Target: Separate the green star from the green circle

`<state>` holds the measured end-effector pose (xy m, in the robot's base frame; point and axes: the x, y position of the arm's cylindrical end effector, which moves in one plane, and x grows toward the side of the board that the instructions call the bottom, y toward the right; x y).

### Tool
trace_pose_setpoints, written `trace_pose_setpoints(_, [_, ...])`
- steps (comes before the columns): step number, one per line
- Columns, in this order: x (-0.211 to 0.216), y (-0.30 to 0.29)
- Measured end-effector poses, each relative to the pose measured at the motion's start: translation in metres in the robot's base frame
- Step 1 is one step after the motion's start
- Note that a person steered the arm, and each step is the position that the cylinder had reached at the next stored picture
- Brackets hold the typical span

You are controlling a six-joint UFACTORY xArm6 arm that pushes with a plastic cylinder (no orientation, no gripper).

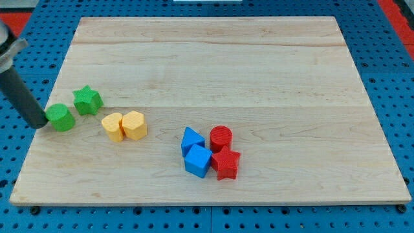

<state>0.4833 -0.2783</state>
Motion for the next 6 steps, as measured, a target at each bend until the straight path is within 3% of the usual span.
trace_pose_setpoints(2, [-0.018,0.042])
trace_pose_setpoints(4, [0.005,0.031])
trace_pose_setpoints(6, [0.009,0.072])
